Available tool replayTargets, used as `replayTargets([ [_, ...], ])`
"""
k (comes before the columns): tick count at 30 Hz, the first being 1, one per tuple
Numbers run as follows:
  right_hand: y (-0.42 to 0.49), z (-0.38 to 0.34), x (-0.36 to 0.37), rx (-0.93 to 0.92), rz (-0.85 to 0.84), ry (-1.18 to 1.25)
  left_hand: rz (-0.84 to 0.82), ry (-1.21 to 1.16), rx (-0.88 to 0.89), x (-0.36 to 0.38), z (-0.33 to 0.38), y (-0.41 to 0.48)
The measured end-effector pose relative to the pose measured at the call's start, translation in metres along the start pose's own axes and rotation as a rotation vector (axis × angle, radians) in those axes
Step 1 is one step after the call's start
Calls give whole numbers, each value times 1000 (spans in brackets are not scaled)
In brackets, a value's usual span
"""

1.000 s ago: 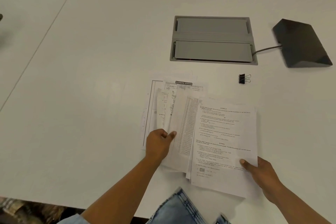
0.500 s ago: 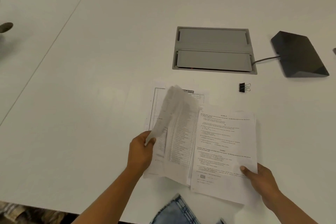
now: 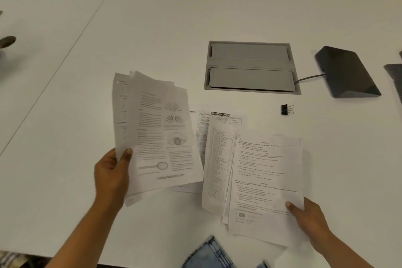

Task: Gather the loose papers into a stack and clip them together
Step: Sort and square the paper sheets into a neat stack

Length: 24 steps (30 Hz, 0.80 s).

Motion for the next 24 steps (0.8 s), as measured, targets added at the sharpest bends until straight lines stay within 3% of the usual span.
replayTargets([
  [9,-17,-30,2,-8,-83,165,-131,3,-16,9,25,-35],
  [20,-46,-105,39,-142,-339,339,-438,3,-169,91,14,-86],
  [24,-49,-117,42,-150,-401,360,-504,62,-148,112,9,-96],
])
Point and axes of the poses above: each hand's wrist, its own y-axis towards the middle knuckle, its own x-axis out of the palm, z = x × y, the point moved 6 cm from there along y, towards the middle knuckle, and after that the axes turned 5 degrees about -x, right-handed, at the moved point
